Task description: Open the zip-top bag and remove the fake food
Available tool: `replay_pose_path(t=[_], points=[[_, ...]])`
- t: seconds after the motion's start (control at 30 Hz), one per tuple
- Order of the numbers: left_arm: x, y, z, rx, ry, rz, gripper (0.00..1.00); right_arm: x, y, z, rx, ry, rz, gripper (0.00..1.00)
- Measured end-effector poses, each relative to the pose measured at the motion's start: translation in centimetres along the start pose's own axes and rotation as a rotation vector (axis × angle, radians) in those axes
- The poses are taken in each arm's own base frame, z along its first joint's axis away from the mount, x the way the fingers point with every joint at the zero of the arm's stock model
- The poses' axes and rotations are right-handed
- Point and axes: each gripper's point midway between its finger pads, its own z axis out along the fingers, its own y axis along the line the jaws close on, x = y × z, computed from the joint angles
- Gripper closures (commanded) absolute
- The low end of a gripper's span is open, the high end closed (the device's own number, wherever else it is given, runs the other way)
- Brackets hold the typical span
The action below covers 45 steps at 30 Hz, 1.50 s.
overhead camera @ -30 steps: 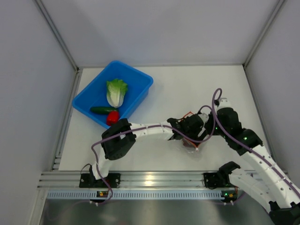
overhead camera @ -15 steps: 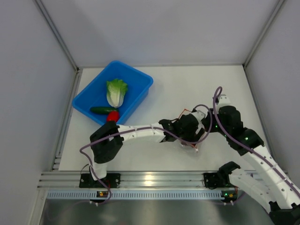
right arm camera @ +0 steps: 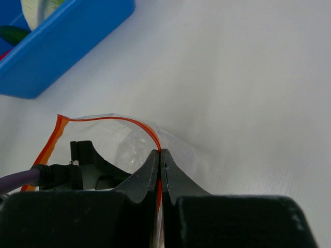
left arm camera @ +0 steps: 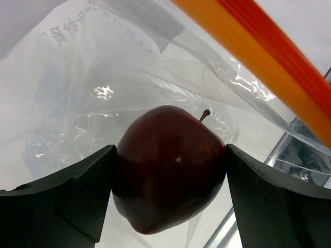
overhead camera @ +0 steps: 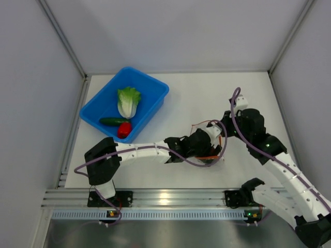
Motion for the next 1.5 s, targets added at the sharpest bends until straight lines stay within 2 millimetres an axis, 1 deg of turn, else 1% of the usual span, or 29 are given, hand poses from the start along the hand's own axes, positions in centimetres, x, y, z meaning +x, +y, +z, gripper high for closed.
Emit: replay_pose_path(t=[0.2,0.3,0.4,0.47,0.53,0.6,0.67,0.73,0.87,1.0,1.1,1.13,1.27,1.33,1.4,1.5], points=[[-0.5,1.0,-0.1,-0.054,-0.028,0.034,1.0,-0.4,1.1,0.1,-0.084,-0.042,-0.03,1.0],[-0.6,1.4,-0.1,-0.073,-0.033,0.057,1.0,-0.4,1.3,-0.1,-0.107,-0.058,-0.049,1.0],[-1.2,1.4,-0.3,-0.088,-0.042,0.072,1.0,-0.7,1.4,-0.3,-0.114,-0.076,-0.065,1.0],[-1.8,1.4,-0.5,-0.097,-0.05,0.071,1.0,-1.0,1.3,-0.4,-0.114,-0.09,-0.073,1.0],[-2.9,1.5,-0.7,-0.117,-0.069,0.066,1.0,-1.2,1.2,-0.4,-0.107,-0.097,-0.085,1.0],[-4.7,1.7,-1.1,-0.143,-0.103,0.04,1.0,-1.0,1.5,-0.5,-0.123,-0.088,-0.081,1.0],[-5.5,2.0,-1.4,-0.163,-0.104,0.042,1.0,-1.8,1.6,-0.5,-0.123,-0.117,-0.08,1.0],[-5.7,2.0,-1.5,-0.164,-0.105,0.04,1.0,-2.2,1.7,-0.7,-0.122,-0.132,-0.074,1.0],[-5.5,2.0,-1.5,-0.166,-0.098,0.031,1.0,-2.2,1.5,-0.6,-0.101,-0.136,-0.048,1.0],[-5.5,1.8,-1.6,-0.164,-0.103,0.023,1.0,-2.1,0.9,-0.4,-0.067,-0.146,-0.021,1.0],[-6.1,1.5,-2.3,-0.164,-0.13,-0.002,1.0,-2.0,0.5,0.0,-0.04,-0.146,-0.001,1.0],[-6.5,1.5,-2.6,-0.161,-0.149,-0.011,1.0,-1.6,0.3,0.2,-0.033,-0.137,0.005,1.0],[-8.9,1.1,-4.8,-0.139,-0.248,-0.053,1.0,-0.1,-0.3,0.9,-0.001,-0.098,0.026,1.0],[-9.8,1.1,-5.6,-0.137,-0.291,-0.069,1.0,0.2,-0.4,1.0,0.004,-0.093,0.036,1.0],[-10.1,1.2,-6.0,-0.142,-0.308,-0.081,1.0,0.1,-0.4,1.0,0.002,-0.098,0.043,1.0],[-9.8,1.6,-6.1,-0.158,-0.328,-0.105,1.0,-0.2,-0.2,1.1,-0.007,-0.11,0.058,1.0]])
